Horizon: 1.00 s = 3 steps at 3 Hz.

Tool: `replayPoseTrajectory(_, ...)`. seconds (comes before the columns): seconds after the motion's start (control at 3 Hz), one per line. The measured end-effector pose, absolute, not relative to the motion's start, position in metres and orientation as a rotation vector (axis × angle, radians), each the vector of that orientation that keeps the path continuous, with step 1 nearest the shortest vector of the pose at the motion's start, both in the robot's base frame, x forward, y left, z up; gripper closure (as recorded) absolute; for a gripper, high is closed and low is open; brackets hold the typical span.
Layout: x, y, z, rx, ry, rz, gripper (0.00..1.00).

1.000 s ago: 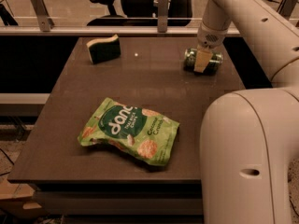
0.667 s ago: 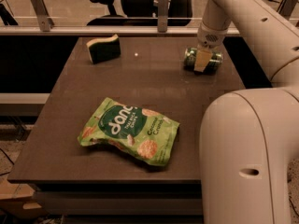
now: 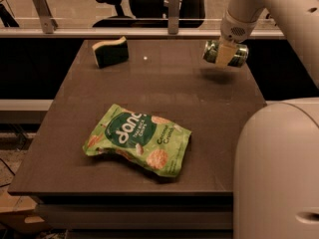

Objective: Place green can upright

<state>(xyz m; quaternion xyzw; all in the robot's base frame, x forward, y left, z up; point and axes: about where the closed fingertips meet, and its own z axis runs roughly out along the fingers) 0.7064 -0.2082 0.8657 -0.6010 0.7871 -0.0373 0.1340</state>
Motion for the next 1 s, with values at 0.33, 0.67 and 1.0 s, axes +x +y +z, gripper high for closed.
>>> replayPoseTrajectory(0.33,0.7,-0.21,0.884,-1.721,2.237,-0.109,1.0)
replayPoseTrajectory(0.67,0.697,-0.205,0.904,-1.691,2.16,-0.067,1.0)
replayPoseTrajectory(1.0,0.698,-0.194,0.925,-1.675,2.066,-0.009,1.0)
